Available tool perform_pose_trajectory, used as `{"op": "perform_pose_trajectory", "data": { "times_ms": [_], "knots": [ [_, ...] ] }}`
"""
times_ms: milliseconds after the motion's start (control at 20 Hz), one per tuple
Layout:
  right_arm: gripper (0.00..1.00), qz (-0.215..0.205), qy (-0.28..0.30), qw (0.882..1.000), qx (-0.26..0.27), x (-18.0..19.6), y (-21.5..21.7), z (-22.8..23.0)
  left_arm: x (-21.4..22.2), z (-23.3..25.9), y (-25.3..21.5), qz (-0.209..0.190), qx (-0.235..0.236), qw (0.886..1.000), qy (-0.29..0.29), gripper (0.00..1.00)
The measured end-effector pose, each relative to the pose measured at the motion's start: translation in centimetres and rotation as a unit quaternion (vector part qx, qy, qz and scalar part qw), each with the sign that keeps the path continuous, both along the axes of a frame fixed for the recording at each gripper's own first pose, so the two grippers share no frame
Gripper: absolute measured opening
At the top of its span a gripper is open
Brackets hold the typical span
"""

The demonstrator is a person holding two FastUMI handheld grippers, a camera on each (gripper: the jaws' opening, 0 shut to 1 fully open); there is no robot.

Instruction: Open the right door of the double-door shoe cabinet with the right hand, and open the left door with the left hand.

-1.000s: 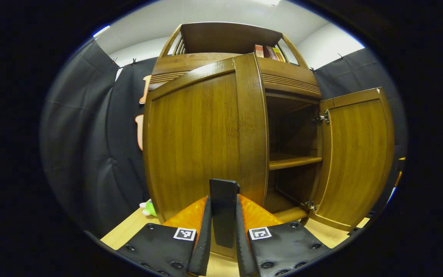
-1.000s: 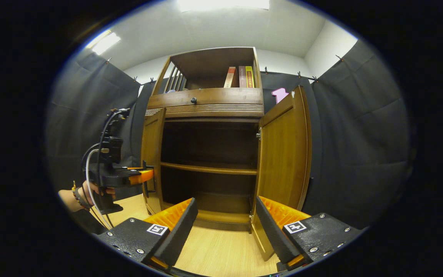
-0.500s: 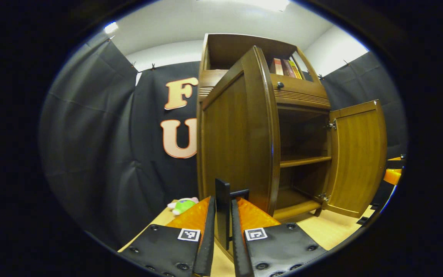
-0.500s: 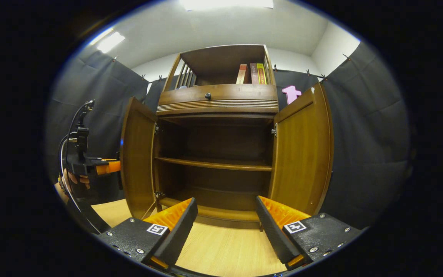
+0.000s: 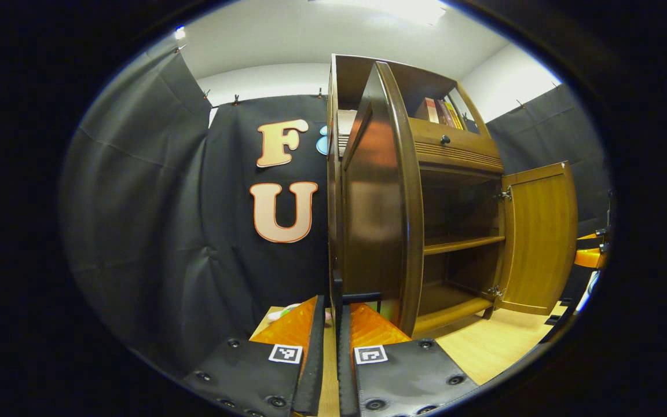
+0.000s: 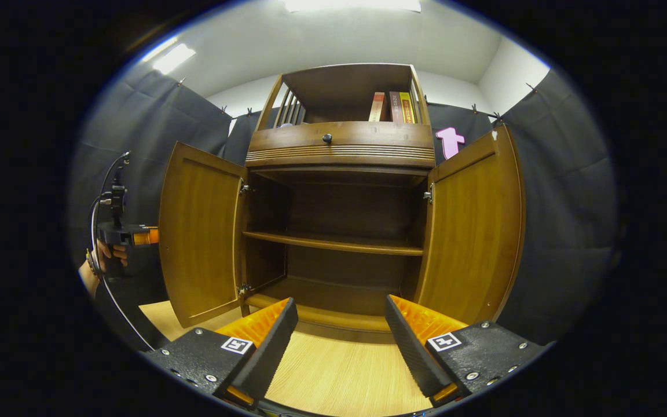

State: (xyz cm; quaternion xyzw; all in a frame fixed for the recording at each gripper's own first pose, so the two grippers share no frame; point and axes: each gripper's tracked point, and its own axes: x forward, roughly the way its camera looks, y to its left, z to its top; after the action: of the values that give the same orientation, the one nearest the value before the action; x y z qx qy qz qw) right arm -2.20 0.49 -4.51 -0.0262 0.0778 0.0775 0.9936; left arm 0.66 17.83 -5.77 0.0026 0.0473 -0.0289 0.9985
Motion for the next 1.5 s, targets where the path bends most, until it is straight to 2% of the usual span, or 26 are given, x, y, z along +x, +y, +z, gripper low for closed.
{"op": "perform_pose_trajectory", "data": {
  "times_ms": [50, 100, 150, 200, 250, 300, 500, 650, 700, 900, 950, 1000, 1150, 1200, 1400, 1450, 1500],
  "knots": [
    [0.94, 0.001, 0.001, 1.0, 0.003, 0.1, 0.1, 0.0, 0.1, 0.0, 0.6, -0.009, 0.0, 1.0, 0.001, 0.12],
    [0.94, 0.001, 0.001, 1.0, 0.004, 0.1, 0.2, 0.0, 0.2, 0.1, 1.1, -0.019, -0.001, 1.0, 0.001, 0.19],
    [1.0, 0.001, 0.001, 1.0, 0.005, 0.2, 0.2, 0.0, 0.4, 0.1, 1.5, -0.027, -0.003, 1.0, 0.0, 0.12],
    [0.94, 0.001, 0.001, 1.0, 0.005, 0.3, 0.4, 0.0, 0.4, 0.0, 2.0, -0.031, -0.011, 0.999, -0.001, 0.19],
    [0.94, 0.001, 0.001, 1.0, 0.005, 0.5, 0.4, 0.0, 0.3, -0.1, 2.2, -0.033, -0.02, 0.999, -0.002, 0.13],
    [0.94, 0.002, 0.001, 1.0, 0.004, 0.5, 0.5, -0.1, 0.1, -0.1, 2.3, -0.033, -0.03, 0.999, -0.003, 0.25],
    [0.94, 0.007, 0.004, 1.0, -0.002, 0.7, 0.5, -0.7, -1.2, 0.4, 1.9, -0.033, -0.016, 0.999, -0.011, 0.25],
    [0.94, 0.006, 0.001, 1.0, -0.003, 0.9, 0.4, -1.0, -3.4, 1.1, 2.6, -0.008, -0.024, 0.999, -0.019, 0.25],
    [0.94, 0.006, 0.001, 1.0, -0.001, 0.8, 0.5, -1.1, -4.7, 1.4, 2.5, 0.005, -0.021, 1.0, -0.021, 0.22],
    [0.94, -0.007, -0.006, 1.0, -0.001, 1.2, 0.1, -1.1, -7.8, 4.7, -1.8, 0.014, -0.022, 0.999, -0.042, 0.19],
    [0.94, -0.011, -0.009, 1.0, -0.002, 1.2, -0.1, -1.1, -7.8, 5.0, -3.7, 0.009, -0.031, 0.999, -0.04, 0.13],
    [0.94, -0.014, -0.011, 1.0, 0.0, 1.3, -0.3, -1.0, -7.6, 5.0, -5.3, 0.007, -0.041, 0.998, -0.036, 0.19],
    [0.94, -0.017, -0.016, 1.0, 0.018, 1.2, -0.4, -0.4, -6.3, 5.1, -9.5, -0.003, -0.058, 0.998, -0.032, 0.21],
    [0.94, -0.018, -0.02, 0.999, 0.024, 1.2, -0.5, -0.1, -5.7, 4.8, -10.8, -0.009, -0.062, 0.998, -0.027, 0.19],
    [0.94, -0.028, -0.037, 0.998, 0.029, 1.6, -1.6, 0.7, -3.4, 2.6, -13.7, -0.008, -0.068, 0.998, -0.006, 0.51],
    [0.85, -0.03, -0.039, 0.998, 0.029, 1.7, -1.9, 0.5, -2.9, 2.4, -13.9, -0.004, -0.061, 0.998, -0.008, 0.59],
    [1.0, -0.031, -0.038, 0.998, 0.028, 1.8, -2.1, 0.4, -2.6, 2.2, -14.1, 0.002, -0.055, 0.998, -0.013, 0.67]
  ]
}}
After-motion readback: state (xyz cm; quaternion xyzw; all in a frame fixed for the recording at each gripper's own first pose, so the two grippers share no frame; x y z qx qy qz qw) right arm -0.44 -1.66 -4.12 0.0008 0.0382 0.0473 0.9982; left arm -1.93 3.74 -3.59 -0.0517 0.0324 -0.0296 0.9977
